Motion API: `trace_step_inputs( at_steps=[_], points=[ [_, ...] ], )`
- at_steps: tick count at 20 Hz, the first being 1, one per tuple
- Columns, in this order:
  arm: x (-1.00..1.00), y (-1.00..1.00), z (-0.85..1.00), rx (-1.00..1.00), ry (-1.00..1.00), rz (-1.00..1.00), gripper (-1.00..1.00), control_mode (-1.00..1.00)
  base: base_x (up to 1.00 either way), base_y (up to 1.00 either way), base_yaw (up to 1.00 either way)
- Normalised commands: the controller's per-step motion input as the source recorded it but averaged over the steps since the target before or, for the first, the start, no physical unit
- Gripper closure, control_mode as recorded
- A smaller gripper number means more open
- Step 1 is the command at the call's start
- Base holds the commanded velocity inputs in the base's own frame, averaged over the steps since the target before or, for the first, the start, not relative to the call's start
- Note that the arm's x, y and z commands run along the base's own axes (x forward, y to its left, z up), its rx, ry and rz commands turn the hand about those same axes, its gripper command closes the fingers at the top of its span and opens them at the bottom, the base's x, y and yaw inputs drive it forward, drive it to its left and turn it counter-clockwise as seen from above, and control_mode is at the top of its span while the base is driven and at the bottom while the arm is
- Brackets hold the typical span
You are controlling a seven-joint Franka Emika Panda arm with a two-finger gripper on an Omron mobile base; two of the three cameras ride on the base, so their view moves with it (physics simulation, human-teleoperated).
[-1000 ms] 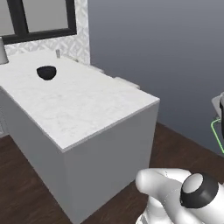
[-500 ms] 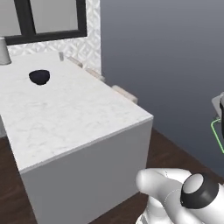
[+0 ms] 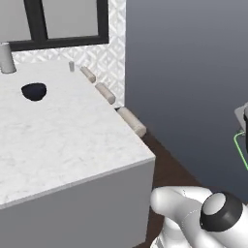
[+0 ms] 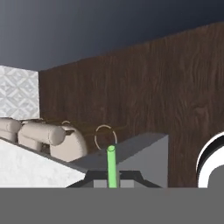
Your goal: Take a straw from the drawer in front and place it inside the glass cup on the dining counter.
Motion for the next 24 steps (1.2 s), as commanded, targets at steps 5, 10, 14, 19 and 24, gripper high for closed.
trace_step_inputs(
  at_steps=[5, 10, 14, 19, 24],
  points=[
    [0.00, 0.00, 0.00, 0.00, 0.00, 0.00, 1.00, 1.00, 0.81, -0.80, 0.32],
    [0.00, 0.00, 0.00, 0.00, 0.00, 0.00, 1.00, 1.00, 0.80, -0.79, 0.32],
    [0.00, 0.00, 0.00, 0.00, 0.00, 0.00, 1.00, 1.00, 0.79, -0.76, 0.33],
    [0.00, 0.00, 0.00, 0.00, 0.00, 0.00, 1.00, 1.00, 0.87, -0.59, 0.40],
    [0.00, 0.00, 0.00, 0.00, 0.00, 0.00, 1.00, 1.00, 0.83, -0.64, 0.39]
  ],
)
